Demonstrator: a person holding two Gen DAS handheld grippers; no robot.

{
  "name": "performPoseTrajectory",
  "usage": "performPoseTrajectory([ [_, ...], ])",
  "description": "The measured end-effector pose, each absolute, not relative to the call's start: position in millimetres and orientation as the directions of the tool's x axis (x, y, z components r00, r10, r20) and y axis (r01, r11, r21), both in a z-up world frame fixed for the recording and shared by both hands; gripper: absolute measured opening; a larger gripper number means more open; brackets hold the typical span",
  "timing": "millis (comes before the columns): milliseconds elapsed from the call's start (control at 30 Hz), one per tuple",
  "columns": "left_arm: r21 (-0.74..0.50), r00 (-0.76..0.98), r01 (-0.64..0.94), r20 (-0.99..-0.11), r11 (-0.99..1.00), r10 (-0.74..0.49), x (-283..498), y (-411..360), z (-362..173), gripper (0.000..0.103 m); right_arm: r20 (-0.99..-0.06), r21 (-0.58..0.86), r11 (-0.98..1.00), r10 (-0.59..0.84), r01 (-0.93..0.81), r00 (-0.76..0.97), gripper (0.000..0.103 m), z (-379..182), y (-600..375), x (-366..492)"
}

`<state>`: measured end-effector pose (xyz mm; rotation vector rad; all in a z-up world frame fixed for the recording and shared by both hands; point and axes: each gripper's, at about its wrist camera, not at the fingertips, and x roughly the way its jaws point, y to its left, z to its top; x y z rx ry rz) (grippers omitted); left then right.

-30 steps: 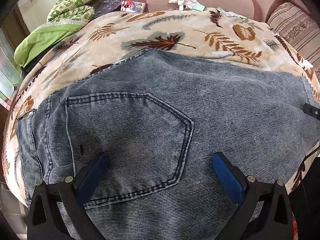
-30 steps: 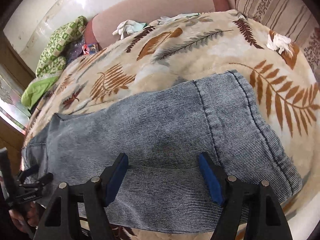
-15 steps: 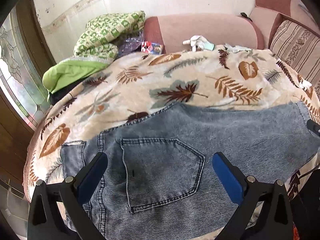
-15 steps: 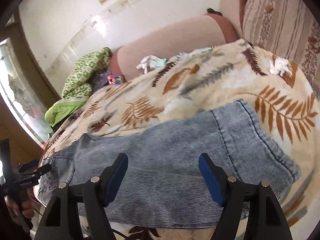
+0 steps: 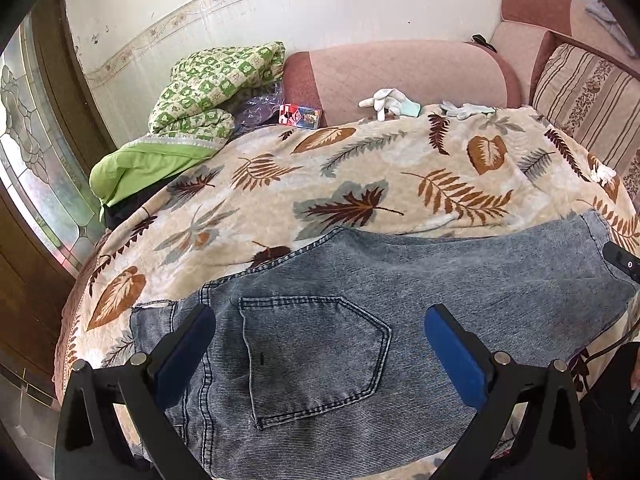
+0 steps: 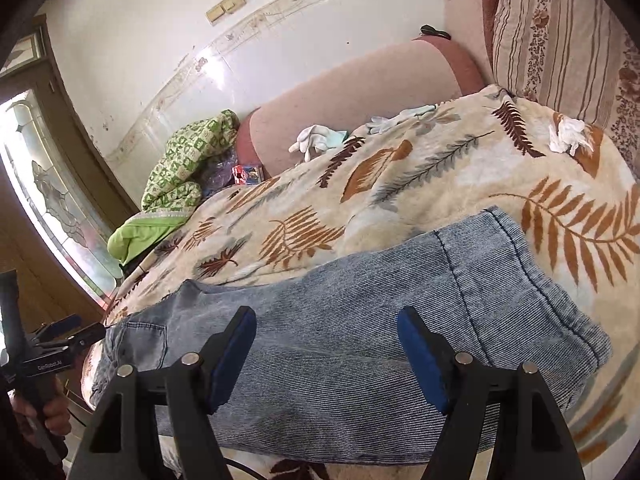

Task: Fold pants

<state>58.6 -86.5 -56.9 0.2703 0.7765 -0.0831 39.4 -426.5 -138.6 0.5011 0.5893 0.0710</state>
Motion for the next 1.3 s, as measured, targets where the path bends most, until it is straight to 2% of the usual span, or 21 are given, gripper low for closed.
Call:
performPoseTrajectory([
  [400,0.251,0.715,0.185,-0.698,0.950,0.045,54,-108,-57,0.103,-0.475,0.522,0.851,0.243,0.048,0.846,0.076,-137,-434,34],
  [667,0.268,0.731,0.183,-0.681,0.946,0.051,50,-111,-50,0.103,-0.471,0.488,0.873,0.269,-0.006,0.840,0.076,-134,-421,33],
  [1000,0.291,0.799,0.058,-0.587,0.955,0.130,47,-80,-22,0.103,-0.535,0.396,0.913,0.312,-0.093,0.785,0.076,-139,-388,41],
  [1300,0.254,0.787,-0.048,-0.586,0.966,0.194,53,-33,-19,0.103,-0.587,0.379,0.923,0.295,-0.067,0.754,0.076,-147,-383,50],
])
